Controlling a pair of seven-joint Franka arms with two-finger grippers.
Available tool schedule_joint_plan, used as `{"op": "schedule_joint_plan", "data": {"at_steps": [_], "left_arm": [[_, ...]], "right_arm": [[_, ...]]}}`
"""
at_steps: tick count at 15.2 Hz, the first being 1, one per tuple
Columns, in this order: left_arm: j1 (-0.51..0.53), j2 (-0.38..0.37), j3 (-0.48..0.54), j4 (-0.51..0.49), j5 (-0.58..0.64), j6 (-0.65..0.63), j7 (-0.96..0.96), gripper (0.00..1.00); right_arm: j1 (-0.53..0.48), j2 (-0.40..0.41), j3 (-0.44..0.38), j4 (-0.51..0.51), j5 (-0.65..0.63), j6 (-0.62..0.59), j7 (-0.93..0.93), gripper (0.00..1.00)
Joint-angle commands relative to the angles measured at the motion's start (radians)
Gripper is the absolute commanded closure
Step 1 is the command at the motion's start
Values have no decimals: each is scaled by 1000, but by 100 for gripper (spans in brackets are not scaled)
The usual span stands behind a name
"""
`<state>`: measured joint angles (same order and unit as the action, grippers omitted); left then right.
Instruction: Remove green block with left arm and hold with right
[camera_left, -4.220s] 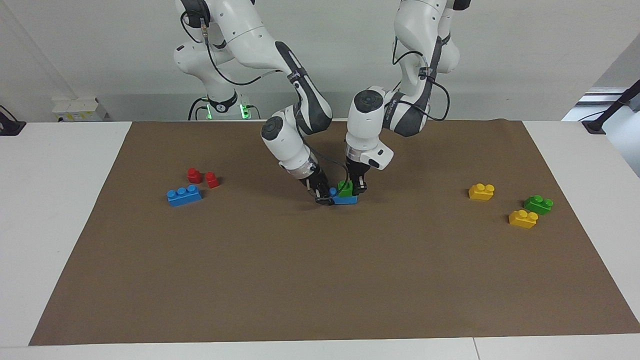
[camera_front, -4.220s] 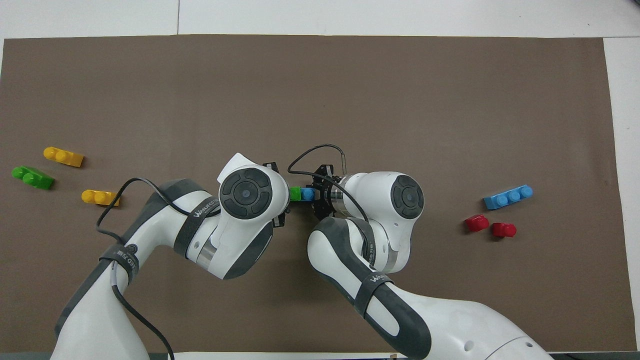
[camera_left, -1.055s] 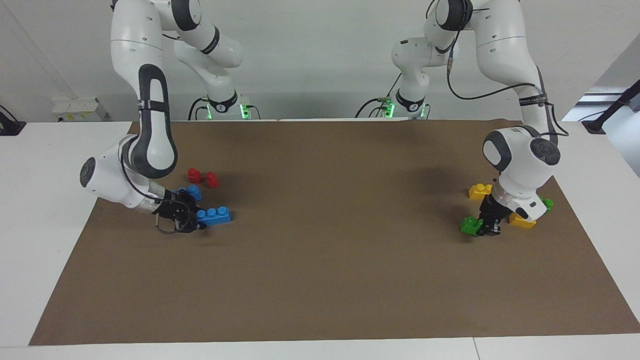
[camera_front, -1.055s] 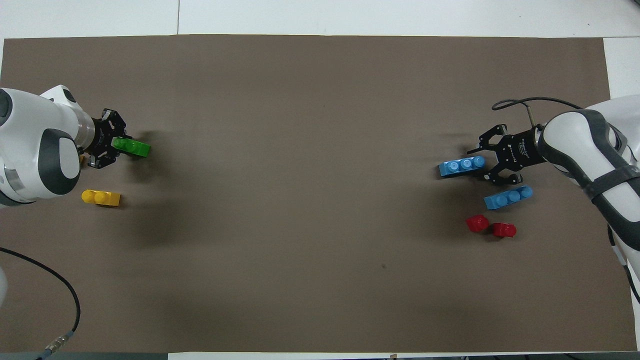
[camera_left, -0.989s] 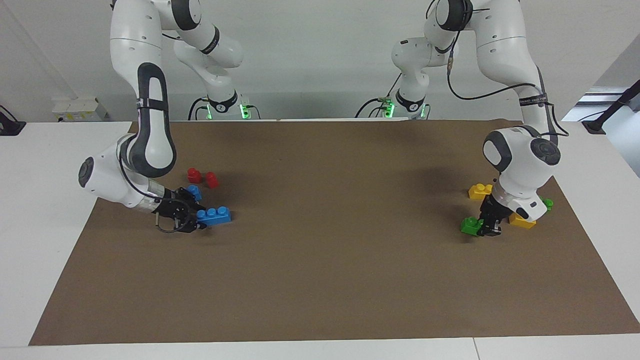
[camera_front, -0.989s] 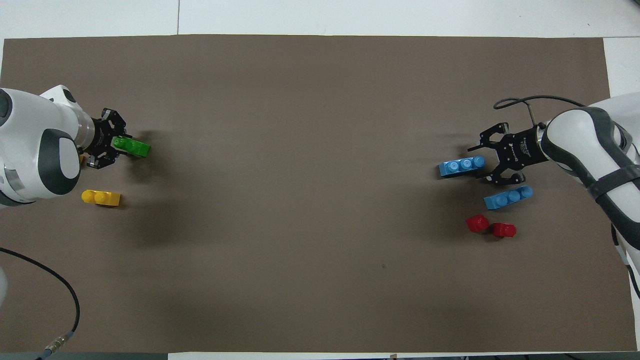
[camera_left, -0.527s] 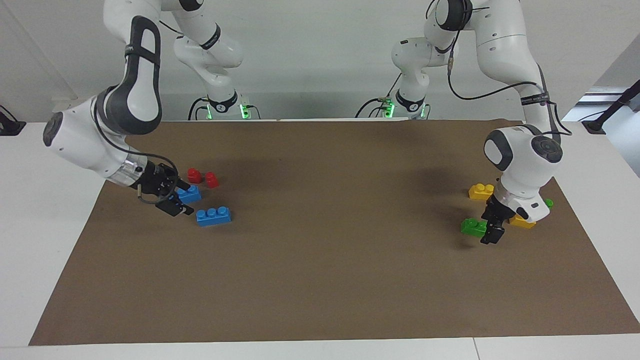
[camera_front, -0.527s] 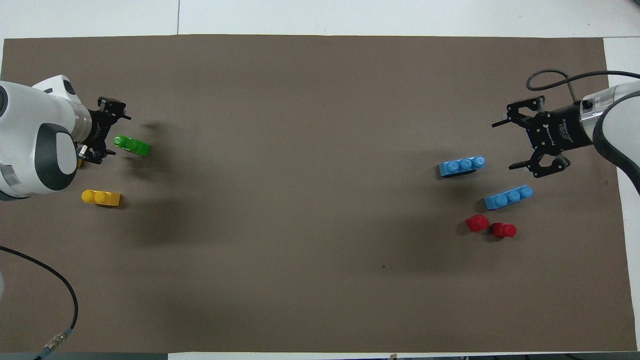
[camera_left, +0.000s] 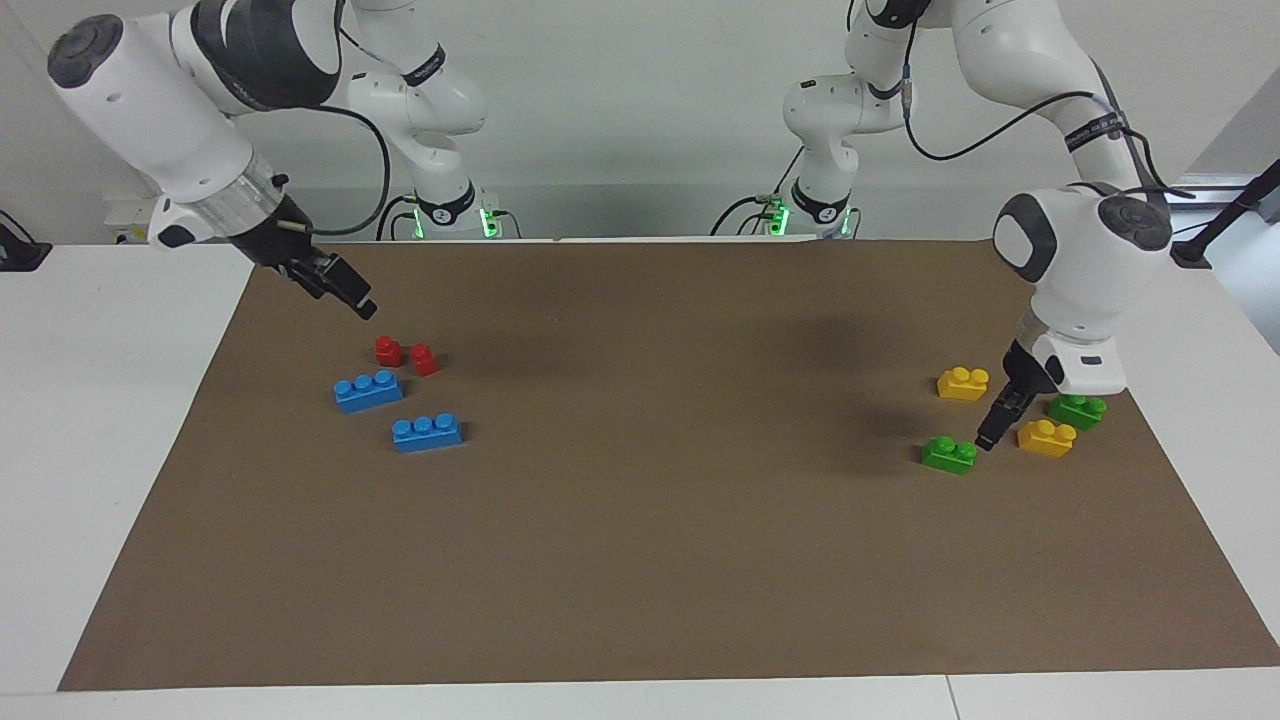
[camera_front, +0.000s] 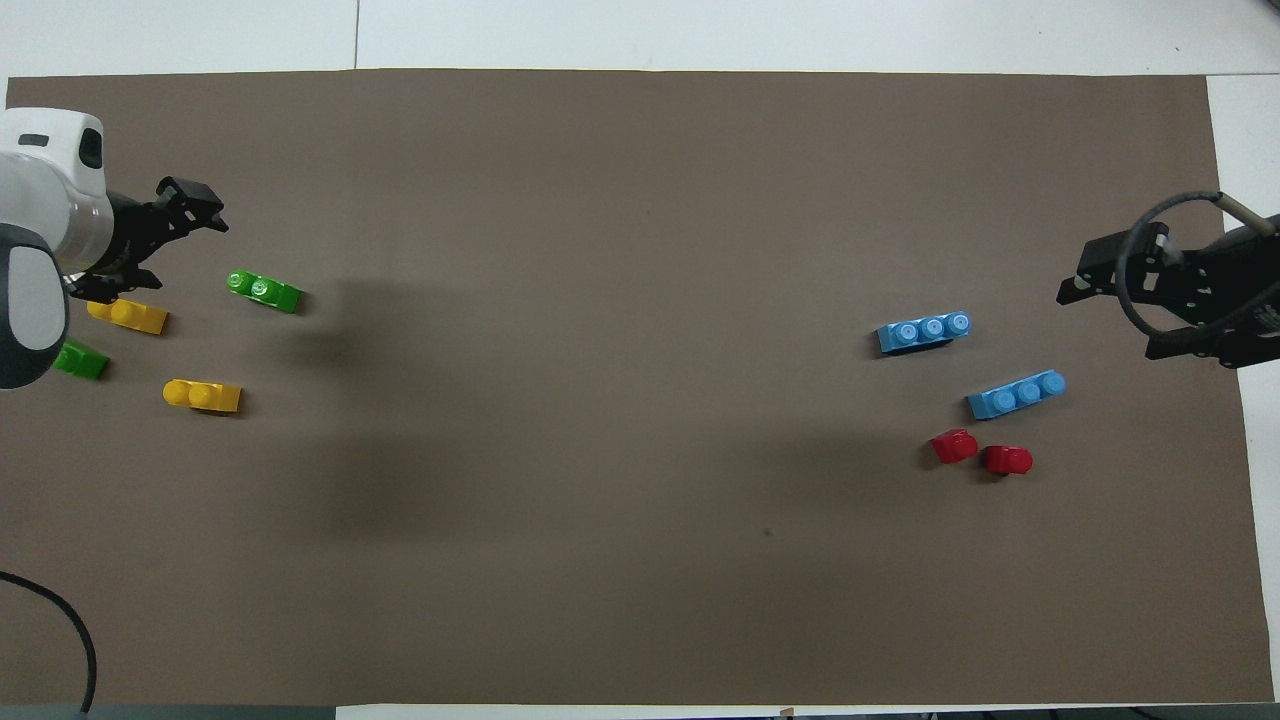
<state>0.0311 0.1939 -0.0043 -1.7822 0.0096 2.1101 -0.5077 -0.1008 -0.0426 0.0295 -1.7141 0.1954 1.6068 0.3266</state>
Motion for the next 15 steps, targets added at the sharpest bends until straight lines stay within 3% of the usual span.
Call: {"op": "schedule_joint_plan", "data": {"at_steps": [1,4,9,15], "left_arm": [[-5,-25,1,111,18,-187,199,0],[-5,-48,0,184,16,-320,325,0],[-17,-180,-10,184,13,-487,494,0],[-19,-251,-17,173,10,-515,520,0]], "right_arm": [[-4,-45,9,-6,-51,-48,-203,0],[29,-34,10,13,-178,28,-427,0],[47,-2,13,51,-198,51,-425,0],[46,3,13,51,-198,50,-416,0]]}}
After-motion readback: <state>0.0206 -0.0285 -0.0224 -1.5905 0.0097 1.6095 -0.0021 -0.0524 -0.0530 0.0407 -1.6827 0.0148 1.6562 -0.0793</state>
